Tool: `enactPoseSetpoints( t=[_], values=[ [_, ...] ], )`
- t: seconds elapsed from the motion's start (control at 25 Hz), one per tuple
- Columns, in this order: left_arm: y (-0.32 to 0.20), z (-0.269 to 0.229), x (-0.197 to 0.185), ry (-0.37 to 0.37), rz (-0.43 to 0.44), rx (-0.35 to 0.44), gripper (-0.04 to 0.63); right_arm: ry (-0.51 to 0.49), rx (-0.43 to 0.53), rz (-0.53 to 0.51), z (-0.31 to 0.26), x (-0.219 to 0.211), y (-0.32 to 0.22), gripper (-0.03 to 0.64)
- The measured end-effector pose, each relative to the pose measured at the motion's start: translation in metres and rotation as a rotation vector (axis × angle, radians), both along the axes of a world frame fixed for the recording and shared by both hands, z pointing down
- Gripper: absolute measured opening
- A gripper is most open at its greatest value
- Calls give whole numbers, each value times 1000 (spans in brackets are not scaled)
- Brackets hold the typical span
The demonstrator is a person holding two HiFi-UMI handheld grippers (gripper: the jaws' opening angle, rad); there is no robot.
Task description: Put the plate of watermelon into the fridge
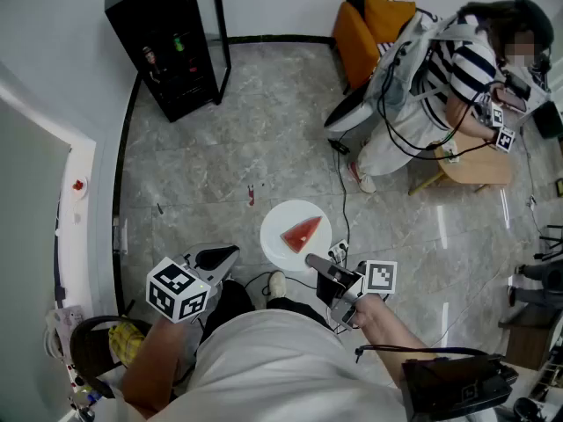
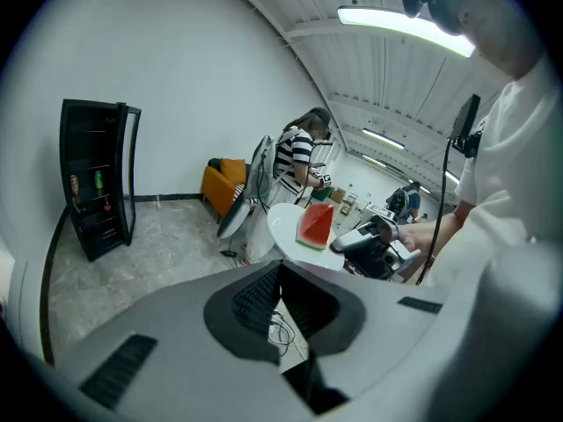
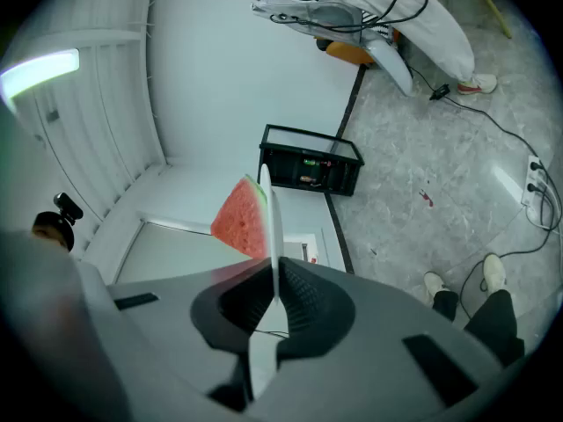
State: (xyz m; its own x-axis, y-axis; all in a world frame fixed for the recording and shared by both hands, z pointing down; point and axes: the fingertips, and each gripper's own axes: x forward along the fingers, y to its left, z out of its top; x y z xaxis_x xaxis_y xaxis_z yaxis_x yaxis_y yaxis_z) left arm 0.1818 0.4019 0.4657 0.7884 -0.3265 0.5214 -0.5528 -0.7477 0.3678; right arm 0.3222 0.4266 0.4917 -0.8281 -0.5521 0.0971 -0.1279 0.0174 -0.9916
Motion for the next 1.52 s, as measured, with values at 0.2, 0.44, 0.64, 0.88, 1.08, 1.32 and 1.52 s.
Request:
enactPoseSetpoints(
  t=[0.2,0.44,0.64,0.88,1.08,1.32,1.52],
  values=[
    [6,-1,-3,-13,-14,10,12,6,0,-29,-2,-5,2,23],
    [-1,-2,-6,-33,-70,4,12,13,7,-83,-1,-5,-25,23],
    [-16,-6,-26,-22,-118,10,12,36,13,-133,3,-26,-57,23],
    [-69,9,-61,-14,-121,-2,12,45,15,-150,8,-68,-121,23],
    [-155,15,-99,15,-108,-1,12,63,15,-130,4,-107,-198,23],
    [-254,1,-159,5,-56,18,12,75,35,-97,-8,-166,-299,23],
    [-324,-3,-202,-18,-57,53,12,82,24,-79,1,-204,-375,23]
  ],
)
